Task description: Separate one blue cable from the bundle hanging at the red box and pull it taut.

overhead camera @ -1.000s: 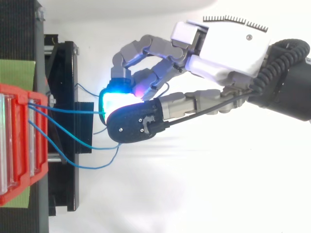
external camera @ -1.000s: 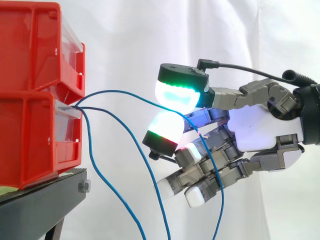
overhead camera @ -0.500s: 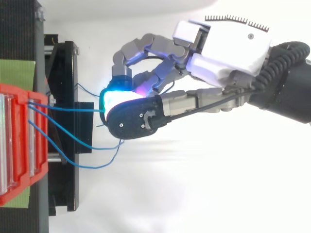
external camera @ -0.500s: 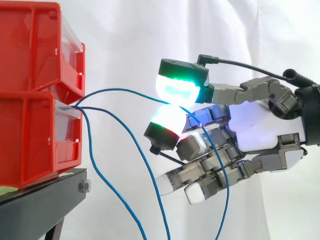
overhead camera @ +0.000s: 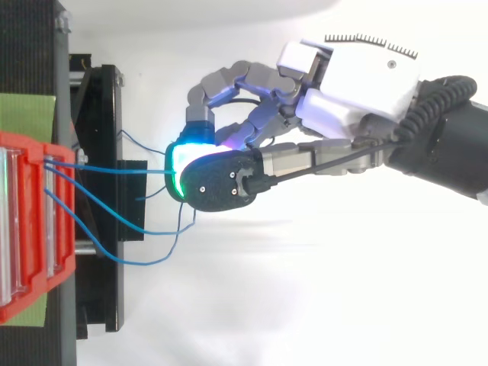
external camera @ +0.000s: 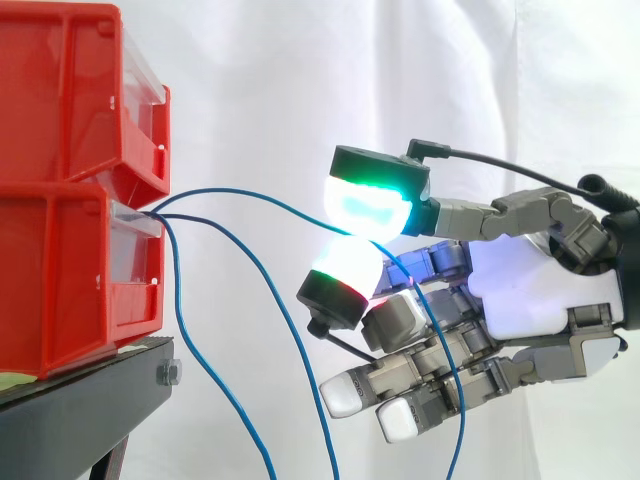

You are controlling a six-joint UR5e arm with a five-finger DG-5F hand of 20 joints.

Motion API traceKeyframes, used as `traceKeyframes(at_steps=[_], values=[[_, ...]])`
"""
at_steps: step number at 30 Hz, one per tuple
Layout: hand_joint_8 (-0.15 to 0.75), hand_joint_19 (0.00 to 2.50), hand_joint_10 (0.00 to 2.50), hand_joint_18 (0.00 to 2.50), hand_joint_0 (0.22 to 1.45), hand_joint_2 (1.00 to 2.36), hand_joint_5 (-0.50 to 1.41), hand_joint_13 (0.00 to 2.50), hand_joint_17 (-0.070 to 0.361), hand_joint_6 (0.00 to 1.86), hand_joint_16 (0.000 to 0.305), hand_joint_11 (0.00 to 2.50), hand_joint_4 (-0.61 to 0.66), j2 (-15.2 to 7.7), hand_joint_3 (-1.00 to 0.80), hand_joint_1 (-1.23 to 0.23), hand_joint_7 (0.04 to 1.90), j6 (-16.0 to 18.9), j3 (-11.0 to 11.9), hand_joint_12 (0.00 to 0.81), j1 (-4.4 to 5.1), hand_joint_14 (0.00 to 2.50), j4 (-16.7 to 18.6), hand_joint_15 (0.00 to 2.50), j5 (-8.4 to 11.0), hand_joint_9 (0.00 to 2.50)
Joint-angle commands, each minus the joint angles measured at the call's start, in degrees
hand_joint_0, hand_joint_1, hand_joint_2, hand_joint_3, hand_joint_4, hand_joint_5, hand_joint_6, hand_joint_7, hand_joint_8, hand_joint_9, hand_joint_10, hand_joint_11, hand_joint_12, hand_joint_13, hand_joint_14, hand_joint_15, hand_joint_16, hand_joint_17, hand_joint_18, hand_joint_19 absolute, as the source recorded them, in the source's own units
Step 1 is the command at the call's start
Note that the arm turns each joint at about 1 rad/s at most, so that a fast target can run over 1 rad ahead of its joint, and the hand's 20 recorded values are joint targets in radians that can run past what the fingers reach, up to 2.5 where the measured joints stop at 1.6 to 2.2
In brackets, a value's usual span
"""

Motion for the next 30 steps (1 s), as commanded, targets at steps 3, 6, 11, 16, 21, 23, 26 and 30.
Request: traceKeyframes(at_steps=[3, 6, 11, 16, 21, 23, 26, 30], values=[[0.348, 0.64, 0.0, 0.75, 0.8, 1.02, -0.2, 0.92, 0.106, 1.02, 0.047, 1.41, -0.06, -0.06, -0.3, -0.69, 1.19, 0.31, -1.29, 0.375, 0.01, 0.02, 3.25, 0.77, -0.04, 1.09], [0.349, 0.7, 0.17, 0.81, 0.8, 1.02, -0.21, 1.03, 0.105, 1.02, 0.046, 1.38, -0.05, -0.06, -0.3, -0.69, 1.19, 0.31, -1.29, 0.361, 0.01, 0.02, 3.17, 1.03, -0.04, 1.06], [0.349, 1.02, 0.45, 0.97, 0.8, 1.02, -0.21, 1.13, 0.1, 1.02, 0.045, 1.3, -0.05, -0.06, -0.3, -0.69, 1.18, 0.04, -1.29, 0.324, 0.01, 0.44, 3.17, 1.35, -0.13, 0.99], [0.337, 1.55, 1.07, 1.16, 0.81, 1.02, -0.2, 0.87, 0.076, 1.02, 0.034, 1.14, -0.04, -0.06, -0.3, -0.69, 1.16, -1.54, -1.29, 0.347, 0.1, 1.95, 3.17, 1.09, 0.05, 0.9], [0.328, 1.81, 1.71, 1.24, 0.81, 1.02, -0.2, 0.77, 0.071, 1.02, 0.032, 0.99, -0.04, 0.03, -0.3, -0.69, 1.16, -2.77, -1.29, 0.365, 0.27, 2.49, 2.99, 1.07, -0.04, 0.84], [0.326, 1.85, 1.82, 1.25, 0.81, 1.02, -0.2, 0.75, 0.07, 1.02, 0.031, 1.0, -0.04, -0.06, -0.3, -0.69, 1.16, -3.03, -1.29, 0.362, 0.27, 2.5, 3.17, 1.08, -0.13, 0.83], [0.326, 1.88, 1.97, 1.26, 0.81, 1.02, -0.2, 0.75, 0.072, 1.02, 0.032, 0.98, -0.04, -0.06, -0.3, -0.69, 1.16, -3.03, -1.29, 0.366, 0.36, 2.5, 2.99, 1.08, 0.14, 0.82], [0.329, 1.89, 2.08, 1.27, 0.82, 1.02, -0.2, 0.74, 0.071, 1.02, 0.032, 0.97, -0.04, -0.06, -0.3, -0.69, 1.16, -3.03, -1.29, 0.368, 0.36, 2.5, 2.99, 1.12, 0.22, 0.82]])
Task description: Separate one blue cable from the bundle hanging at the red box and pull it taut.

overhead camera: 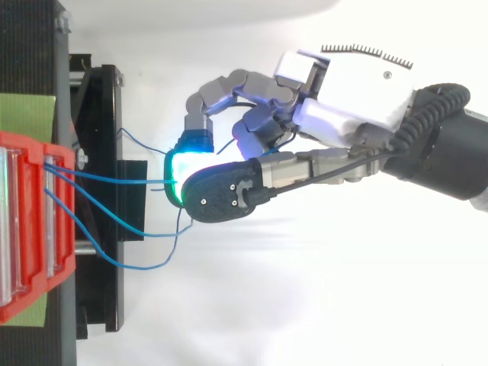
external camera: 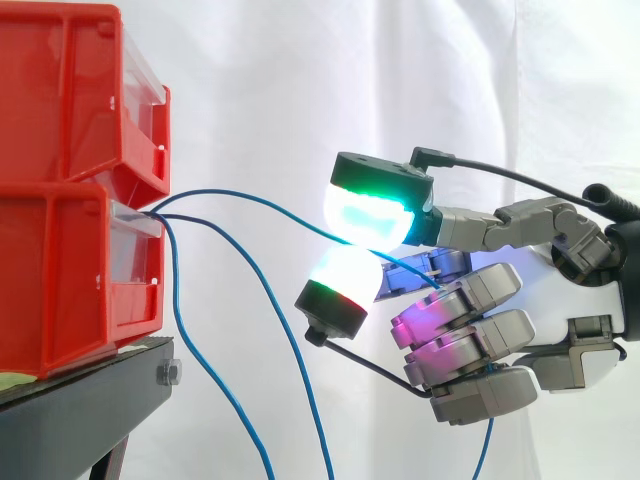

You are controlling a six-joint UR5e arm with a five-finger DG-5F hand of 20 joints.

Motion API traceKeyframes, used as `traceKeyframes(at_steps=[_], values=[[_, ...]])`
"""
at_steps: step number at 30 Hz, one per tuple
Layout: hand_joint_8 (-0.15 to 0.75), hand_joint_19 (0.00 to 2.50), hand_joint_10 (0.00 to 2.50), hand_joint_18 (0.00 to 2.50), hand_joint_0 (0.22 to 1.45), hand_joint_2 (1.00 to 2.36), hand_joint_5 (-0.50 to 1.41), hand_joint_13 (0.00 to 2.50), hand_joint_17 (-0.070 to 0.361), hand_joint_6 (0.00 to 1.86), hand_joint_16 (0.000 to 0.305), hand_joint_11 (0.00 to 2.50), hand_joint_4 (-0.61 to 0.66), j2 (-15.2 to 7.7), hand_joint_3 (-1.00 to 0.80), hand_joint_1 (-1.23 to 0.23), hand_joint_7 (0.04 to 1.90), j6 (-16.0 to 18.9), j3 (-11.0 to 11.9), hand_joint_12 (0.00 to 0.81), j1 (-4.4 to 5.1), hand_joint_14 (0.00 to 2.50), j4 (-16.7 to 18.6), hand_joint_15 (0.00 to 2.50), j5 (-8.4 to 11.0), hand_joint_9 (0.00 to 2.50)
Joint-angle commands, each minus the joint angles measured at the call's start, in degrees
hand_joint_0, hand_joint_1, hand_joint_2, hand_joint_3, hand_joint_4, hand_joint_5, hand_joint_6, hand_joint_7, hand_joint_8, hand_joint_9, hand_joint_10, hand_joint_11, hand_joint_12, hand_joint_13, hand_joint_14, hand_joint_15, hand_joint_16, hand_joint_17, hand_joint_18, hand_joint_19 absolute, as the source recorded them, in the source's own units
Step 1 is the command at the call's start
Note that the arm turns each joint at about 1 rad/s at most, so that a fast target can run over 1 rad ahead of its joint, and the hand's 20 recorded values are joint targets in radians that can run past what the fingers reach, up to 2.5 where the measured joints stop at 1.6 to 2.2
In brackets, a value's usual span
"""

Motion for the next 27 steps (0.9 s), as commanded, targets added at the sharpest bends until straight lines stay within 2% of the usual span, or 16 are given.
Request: traceKeyframes(at_steps=[1, 2, 5, 27], values=[[0.331, 1.89, 2.16, 1.27, 0.82, 1.02, -0.2, 0.74, 0.071, 1.02, 0.032, 0.97, -0.04, 0.0, -0.3, -0.69, 1.16, -0.02, 0.03, 0.364, 0.05, 2.5, -0.02, 1.1, 0.07, 0.81], [0.327, 1.89, 2.34, 1.27, 0.82, 1.02, -0.2, 0.74, 0.071, 1.02, 0.031, 0.94, -0.04, 0.0, -0.29, -0.69, 1.15, -0.02, 0.03, 0.372, 0.05, 2.5, -0.02, 1.11, 0.07, 0.8], [0.325, 1.84, 2.5, 1.26, 0.82, 1.02, -0.2, 0.73, 0.072, 1.02, 0.032, 0.89, -0.04, 0.0, -0.3, -0.69, 1.16, -0.02, -0.06, 0.363, -0.04, 2.5, -0.02, 1.11, -0.11, 0.8], [0.335, 1.84, 2.5, 1.25, 0.81, 1.02, -0.2, 0.74, 0.073, 1.02, 0.033, 0.95, -0.04, 0.0, -0.29, -0.7, 1.17, -0.11, 0.03, 0.373, 0.05, 2.5, -0.02, 1.11, -0.11, 0.78]])
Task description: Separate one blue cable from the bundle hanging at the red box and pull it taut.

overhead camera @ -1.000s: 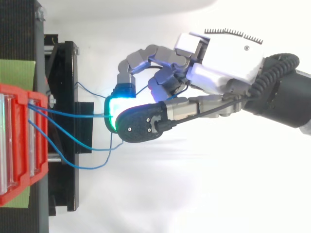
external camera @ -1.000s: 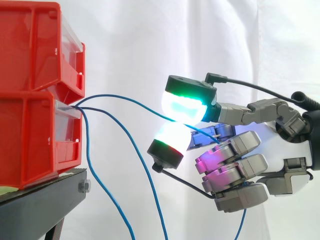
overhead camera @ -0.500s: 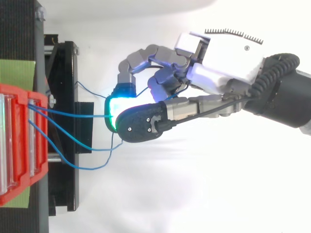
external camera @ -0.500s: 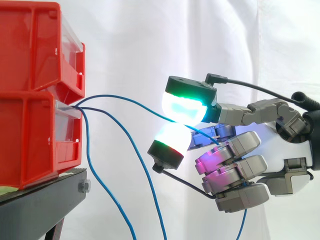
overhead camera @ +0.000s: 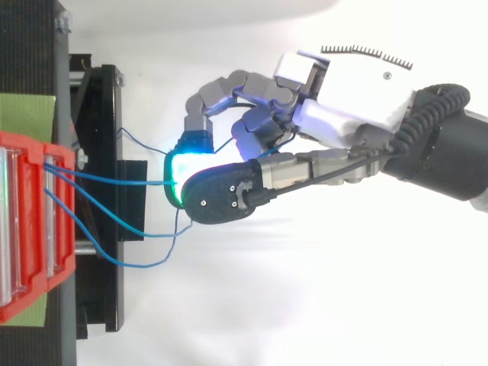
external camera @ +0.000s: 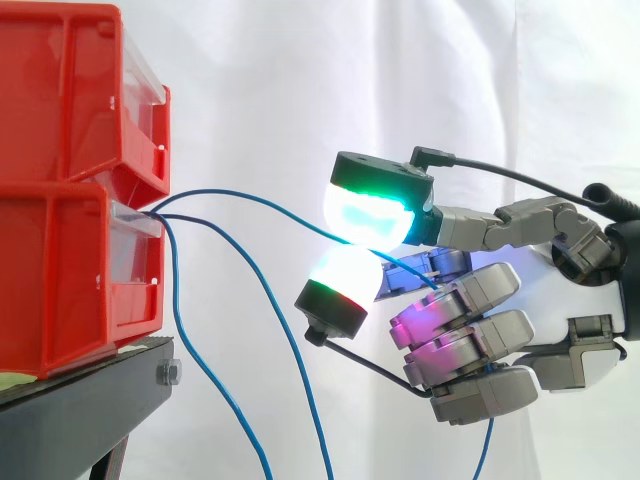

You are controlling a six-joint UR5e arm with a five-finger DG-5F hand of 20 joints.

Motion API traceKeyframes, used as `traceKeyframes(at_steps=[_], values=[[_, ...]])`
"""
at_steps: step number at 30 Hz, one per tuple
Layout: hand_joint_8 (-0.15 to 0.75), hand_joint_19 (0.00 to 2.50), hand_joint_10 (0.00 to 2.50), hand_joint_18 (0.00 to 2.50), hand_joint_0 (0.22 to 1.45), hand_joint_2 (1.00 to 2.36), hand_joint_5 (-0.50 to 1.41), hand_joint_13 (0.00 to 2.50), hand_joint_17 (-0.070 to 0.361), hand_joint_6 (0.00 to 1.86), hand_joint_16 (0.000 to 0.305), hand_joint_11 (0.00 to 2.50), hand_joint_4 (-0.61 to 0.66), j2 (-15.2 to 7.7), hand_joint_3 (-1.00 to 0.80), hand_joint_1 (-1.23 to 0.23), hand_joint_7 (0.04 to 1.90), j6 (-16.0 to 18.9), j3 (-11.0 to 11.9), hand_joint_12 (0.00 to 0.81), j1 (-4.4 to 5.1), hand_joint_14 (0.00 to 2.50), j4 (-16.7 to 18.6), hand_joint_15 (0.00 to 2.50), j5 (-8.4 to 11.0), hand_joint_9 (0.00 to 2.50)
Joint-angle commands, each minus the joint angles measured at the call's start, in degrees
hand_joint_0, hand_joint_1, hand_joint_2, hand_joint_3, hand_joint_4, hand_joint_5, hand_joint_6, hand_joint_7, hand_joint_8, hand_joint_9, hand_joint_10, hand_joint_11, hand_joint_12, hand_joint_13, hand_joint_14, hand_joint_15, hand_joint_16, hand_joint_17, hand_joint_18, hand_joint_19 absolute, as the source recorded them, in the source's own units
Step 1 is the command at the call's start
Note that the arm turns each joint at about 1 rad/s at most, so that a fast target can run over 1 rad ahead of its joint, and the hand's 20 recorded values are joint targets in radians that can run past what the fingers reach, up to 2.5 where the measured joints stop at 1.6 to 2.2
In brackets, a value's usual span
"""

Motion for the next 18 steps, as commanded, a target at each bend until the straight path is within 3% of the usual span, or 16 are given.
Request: traceKeyframes(at_steps=[1, 18], values=[[0.333, 1.86, 2.5, 1.25, 0.81, 1.02, -0.2, 0.74, 0.07, 1.01, 0.031, 0.95, -0.04, 0.08, -0.29, -0.7, 1.18, -0.04, -0.07, 0.366, 0.04, 2.5, 0.0, 1.11, 0.0, 0.78], [0.335, 1.86, 2.5, 1.26, 0.82, 1.02, -0.2, 0.75, 0.07, 1.01, 0.031, 1.01, -0.05, -0.01, -0.28, -0.7, 1.19, -0.04, 0.02, 0.363, 0.04, 2.5, 0.0, 1.14, 0.0, 0.79]])
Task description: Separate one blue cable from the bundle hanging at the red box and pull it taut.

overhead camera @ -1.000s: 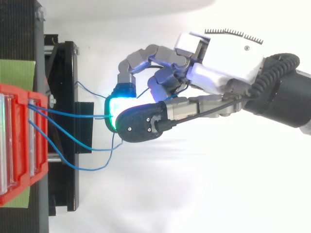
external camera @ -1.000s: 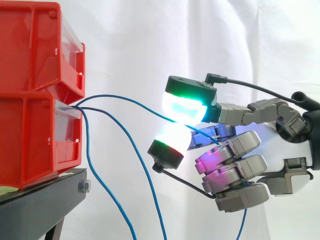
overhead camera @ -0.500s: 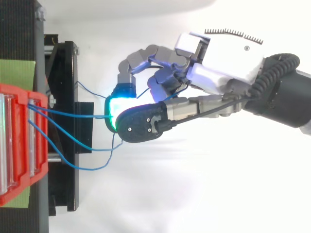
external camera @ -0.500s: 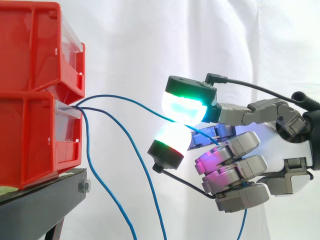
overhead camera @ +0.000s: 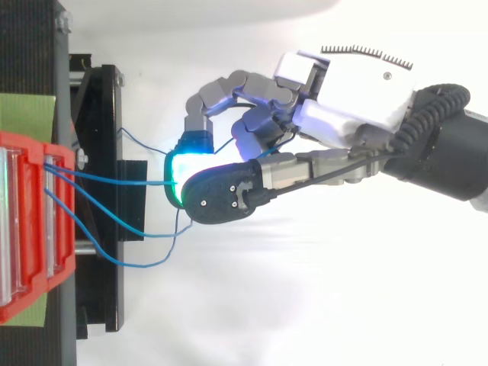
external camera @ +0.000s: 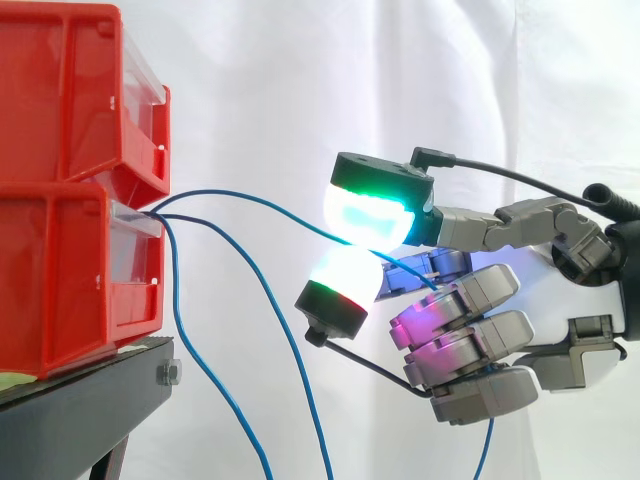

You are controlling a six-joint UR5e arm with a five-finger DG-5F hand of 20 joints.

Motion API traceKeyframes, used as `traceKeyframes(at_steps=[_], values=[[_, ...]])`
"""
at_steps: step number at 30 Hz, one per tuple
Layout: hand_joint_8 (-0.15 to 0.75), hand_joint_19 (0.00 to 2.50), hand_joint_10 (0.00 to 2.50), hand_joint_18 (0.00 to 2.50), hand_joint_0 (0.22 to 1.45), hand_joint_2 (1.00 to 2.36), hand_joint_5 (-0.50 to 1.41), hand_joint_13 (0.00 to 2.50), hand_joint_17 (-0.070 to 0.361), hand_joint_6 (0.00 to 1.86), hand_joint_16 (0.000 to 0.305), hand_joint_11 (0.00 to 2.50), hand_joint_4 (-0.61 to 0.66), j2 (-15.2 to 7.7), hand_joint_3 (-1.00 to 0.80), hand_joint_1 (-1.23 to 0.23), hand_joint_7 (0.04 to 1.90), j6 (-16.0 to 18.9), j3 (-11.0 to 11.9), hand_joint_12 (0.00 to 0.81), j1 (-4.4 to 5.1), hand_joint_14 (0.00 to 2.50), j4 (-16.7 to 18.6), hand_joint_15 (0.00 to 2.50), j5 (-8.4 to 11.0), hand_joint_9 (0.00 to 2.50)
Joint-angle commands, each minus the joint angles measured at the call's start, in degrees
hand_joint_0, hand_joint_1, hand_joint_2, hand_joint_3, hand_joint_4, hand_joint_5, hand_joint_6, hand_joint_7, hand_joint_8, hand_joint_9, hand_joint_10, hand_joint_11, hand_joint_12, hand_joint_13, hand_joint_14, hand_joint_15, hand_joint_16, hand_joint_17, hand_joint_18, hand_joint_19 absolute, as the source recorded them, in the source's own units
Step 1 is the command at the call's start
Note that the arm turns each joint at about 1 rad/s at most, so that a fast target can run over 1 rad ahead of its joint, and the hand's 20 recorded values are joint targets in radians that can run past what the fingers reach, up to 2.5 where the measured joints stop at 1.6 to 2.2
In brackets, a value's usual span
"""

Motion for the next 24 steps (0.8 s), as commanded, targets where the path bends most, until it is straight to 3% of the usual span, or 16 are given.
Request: traceKeyframes(at_steps=[1, 24], values=[[0.336, 1.86, 2.5, 1.25, 0.82, 1.02, -0.2, 0.75, 0.069, 1.01, 0.031, 1.02, -0.05, -0.02, -0.28, -0.7, 1.18, -0.01, 0.04, 0.362, -0.05, 2.5, -0.01, 1.14, -0.01, 0.78], [0.31, 1.83, 2.5, 1.19, 0.83, 1.02, -0.2, 0.73, 0.065, 1.01, 0.029, 1.05, -0.05, 0.06, -0.29, -0.7, 1.22, 0.07, -0.04, 0.333, -0.05, 2.5, -0.01, 1.17, -0.09, 0.77]])
